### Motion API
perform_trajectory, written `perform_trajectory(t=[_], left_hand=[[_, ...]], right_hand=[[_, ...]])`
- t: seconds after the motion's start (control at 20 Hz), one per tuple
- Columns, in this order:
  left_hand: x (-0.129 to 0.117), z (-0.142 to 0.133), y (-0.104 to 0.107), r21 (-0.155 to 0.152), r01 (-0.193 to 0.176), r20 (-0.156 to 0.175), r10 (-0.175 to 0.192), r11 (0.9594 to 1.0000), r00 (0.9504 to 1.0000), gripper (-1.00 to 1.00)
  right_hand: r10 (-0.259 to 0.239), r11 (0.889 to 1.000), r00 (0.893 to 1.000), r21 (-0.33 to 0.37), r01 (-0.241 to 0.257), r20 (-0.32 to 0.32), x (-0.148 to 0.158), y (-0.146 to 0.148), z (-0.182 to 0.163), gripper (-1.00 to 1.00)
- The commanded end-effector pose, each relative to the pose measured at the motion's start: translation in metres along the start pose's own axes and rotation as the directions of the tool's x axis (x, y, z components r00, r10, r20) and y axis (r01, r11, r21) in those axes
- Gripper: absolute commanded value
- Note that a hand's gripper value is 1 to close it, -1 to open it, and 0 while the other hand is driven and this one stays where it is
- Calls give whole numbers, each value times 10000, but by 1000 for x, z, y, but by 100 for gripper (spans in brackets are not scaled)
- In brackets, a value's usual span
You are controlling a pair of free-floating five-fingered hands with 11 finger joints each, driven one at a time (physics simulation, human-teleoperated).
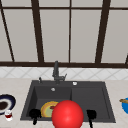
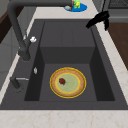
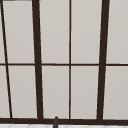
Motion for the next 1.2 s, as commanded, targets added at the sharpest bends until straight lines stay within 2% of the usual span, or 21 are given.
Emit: perform_trajectory(t=[0.0, 0.1, 0.25, 0.55, 0.75, 0.9, 1.15], left_hand=[[0, 0, 0, 0, 0, 0, 0, 10000, 10000, -100], [-10, -1, 6, 112, -186, -62, 187, 9998, 9998, -100], [-28, -5, 16, -38, -516, -40, 516, 9987, 9987, -100], [-68, -16, 36, -158, -798, -46, 797, 9967, 9968, -100], [-97, -24, 47, -172, -811, -34, 811, 9966, 9967, -100], [-118, -27, 52, 59, -730, -190, 731, 9973, 9971, -100], [-153, -32, 67, 24, -650, -262, 651, 9979, 9975, -100]], right_hand=[[0, 10000, 10000, 0, 0, 0, 0, 0, 0, 0], [99, 9999, 9999, 21, -99, 22, 0, -2, 1, 0], [68, 9998, 10000, 169, -68, 3, 0, -3, 2, 0], [21, 9999, 10000, 164, -21, -17, 0, -2, 2, 0], [1, 9999, 10000, 148, 0, -24, 0, -2, 2, 0], [-10, 9999, 10000, 140, 11, -28, 0, -2, 2, 0], [-22, 9999, 10000, 132, 22, -32, 0, -2, 2, 0]])
